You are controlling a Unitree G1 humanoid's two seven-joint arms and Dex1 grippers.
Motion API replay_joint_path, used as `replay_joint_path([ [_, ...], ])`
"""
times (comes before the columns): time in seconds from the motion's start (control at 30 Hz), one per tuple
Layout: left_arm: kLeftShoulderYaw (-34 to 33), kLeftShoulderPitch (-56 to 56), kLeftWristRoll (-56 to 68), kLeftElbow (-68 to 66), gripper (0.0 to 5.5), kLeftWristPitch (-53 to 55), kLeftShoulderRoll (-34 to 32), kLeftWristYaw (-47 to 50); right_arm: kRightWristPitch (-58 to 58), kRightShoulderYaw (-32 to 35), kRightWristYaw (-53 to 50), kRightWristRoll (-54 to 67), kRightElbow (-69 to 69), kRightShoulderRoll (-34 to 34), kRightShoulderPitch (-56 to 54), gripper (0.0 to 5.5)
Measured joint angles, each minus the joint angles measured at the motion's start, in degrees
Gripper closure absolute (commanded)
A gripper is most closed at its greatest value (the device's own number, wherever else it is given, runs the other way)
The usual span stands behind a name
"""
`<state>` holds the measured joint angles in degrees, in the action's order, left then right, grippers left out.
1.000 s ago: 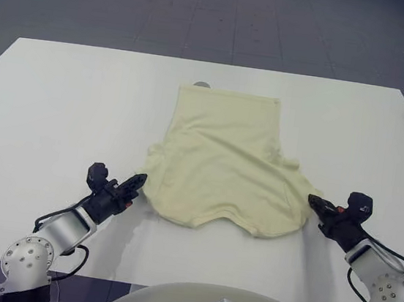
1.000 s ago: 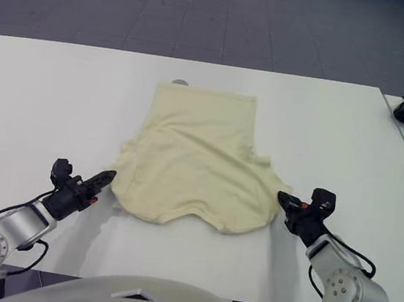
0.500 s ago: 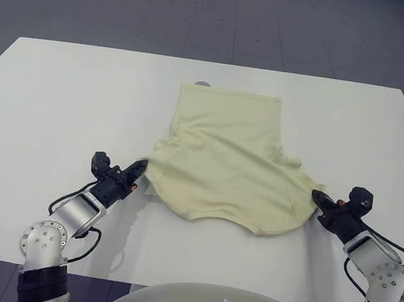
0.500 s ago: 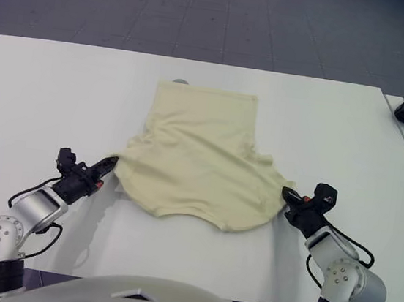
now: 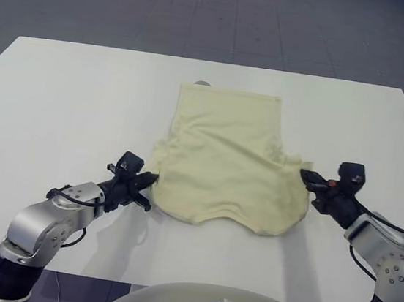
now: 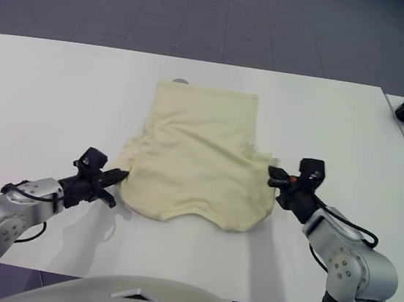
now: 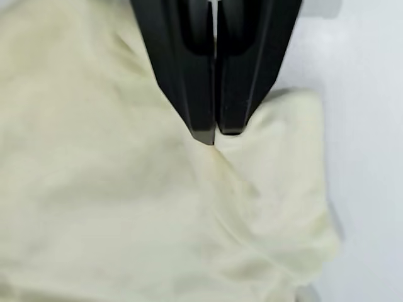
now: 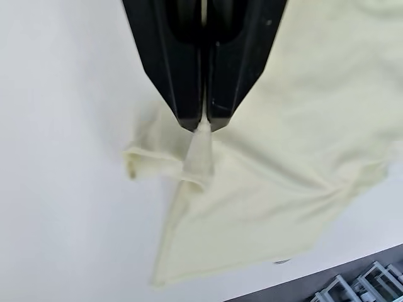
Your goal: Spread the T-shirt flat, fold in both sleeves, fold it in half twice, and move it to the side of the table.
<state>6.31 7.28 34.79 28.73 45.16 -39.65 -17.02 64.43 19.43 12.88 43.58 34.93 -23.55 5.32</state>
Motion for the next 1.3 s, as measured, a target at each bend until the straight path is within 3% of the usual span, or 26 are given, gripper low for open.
replay_joint_path([
  [0.27,4.8,-1.6,-9.6,-0.4,5.5,-1.8,-1.6,-4.1,-1.5,-14.0,3.8,-5.4,1.3,-5.8,0.3,5.48],
  [0.4,5.7,-1.8,-12.4,-0.4,5.5,-2.5,-1.6,-5.5,-3.5,-17.6,5.3,-8.4,0.0,-7.3,0.6,4.77],
  [0.53,5.7,-1.8,-13.6,-0.4,5.5,-2.8,-1.3,-6.5,-2.8,-16.1,5.4,-6.6,1.4,-6.7,0.0,4.2],
  [0.77,7.1,-1.3,-20.0,0.7,4.22,-6.2,-2.9,-9.6,7.5,-0.3,2.2,10.5,4.7,-4.9,-7.6,2.92],
  [0.87,6.3,-1.4,-20.2,1.7,3.65,-5.9,-2.7,-9.8,8.8,1.0,-0.2,12.0,2.3,-4.1,-10.2,2.38],
  [1.13,-11.4,9.8,-8.4,9.4,2.23,3.1,2.4,-9.2,8.6,0.1,-2.7,11.2,1.7,-3.6,-6.5,1.02],
  [1.3,-19.7,9.8,-1.3,7.4,1.37,6.7,6.7,-8.1,7.3,0.0,-3.5,9.6,1.8,-3.6,-4.7,0.21],
])
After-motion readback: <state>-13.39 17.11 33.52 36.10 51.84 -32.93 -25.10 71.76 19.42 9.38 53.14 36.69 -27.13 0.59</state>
